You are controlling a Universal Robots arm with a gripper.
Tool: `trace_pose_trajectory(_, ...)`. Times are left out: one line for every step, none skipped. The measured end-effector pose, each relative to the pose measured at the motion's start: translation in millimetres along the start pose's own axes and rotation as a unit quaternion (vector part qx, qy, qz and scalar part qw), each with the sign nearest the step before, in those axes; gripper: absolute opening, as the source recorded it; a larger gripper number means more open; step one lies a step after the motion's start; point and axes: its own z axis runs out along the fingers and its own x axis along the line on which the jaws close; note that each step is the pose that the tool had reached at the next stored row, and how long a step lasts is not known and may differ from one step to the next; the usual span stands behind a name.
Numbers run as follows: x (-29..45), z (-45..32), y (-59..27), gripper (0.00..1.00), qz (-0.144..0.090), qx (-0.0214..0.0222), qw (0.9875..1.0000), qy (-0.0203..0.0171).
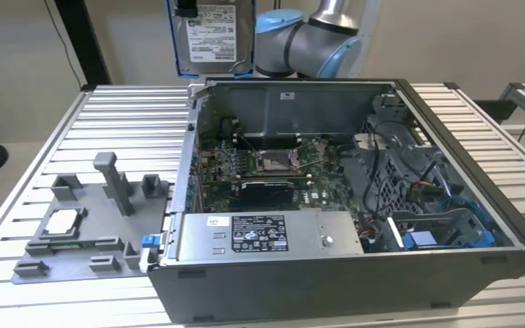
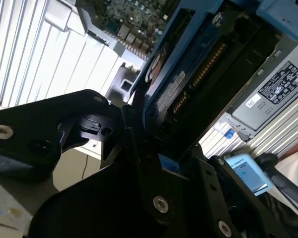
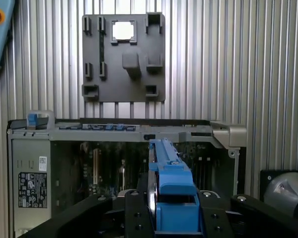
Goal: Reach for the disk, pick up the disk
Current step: 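Pick up the disk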
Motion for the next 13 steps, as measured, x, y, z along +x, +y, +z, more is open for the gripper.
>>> trace_pose_trajectory(0.0, 0.0, -2.8, 0.00, 0.000, 0.0000, 1.0000, 0.0000)
trace_pose_trajectory(-0.1, 0.1, -5.5, 0.00, 0.000, 0.0000, 1.0000, 0.0000)
trace_pose_trajectory(-0.1, 0.1, -8.2, 0.00, 0.000, 0.0000, 1.0000, 0.0000)
trace_pose_trajectory(-0.1, 0.2, -10.7, 0.00, 0.000, 0.0000, 1.0000, 0.0000)
trace_pose_trajectory(-0.2, 0.2, -13.3, 0.00, 0.000, 0.0000, 1.0000, 0.0000)
trace_pose_trajectory(-0.2, 0.2, -16.0, 0.00, 0.000, 0.0000, 1.0000, 0.0000)
trace_pose_trajectory(-0.3, 0.3, -18.8, 0.00, 0.000, 0.0000, 1.0000, 0.0000)
trace_pose_trajectory(-0.3, 0.3, -21.6, 0.00, 0.000, 0.0000, 1.0000, 0.0000)
trace_pose_trajectory(-0.3, 0.4, -24.1, 0.00, 0.000, 0.0000, 1.0000, 0.0000)
trace_pose_trajectory(-0.3, 0.4, -26.9, 0.00, 0.000, 0.0000, 1.0000, 0.0000)
trace_pose_trajectory(-0.4, 0.5, -29.8, 0.00, 0.000, 0.0000, 1.0000, 0.0000)
trace_pose_trajectory(-0.4, 0.5, -32.2, 0.00, 0.000, 0.0000, 1.0000, 0.0000)
trace_pose_trajectory(-0.4, 0.6, -34.8, 0.00, 0.000, 0.0000, 1.0000, 0.0000)
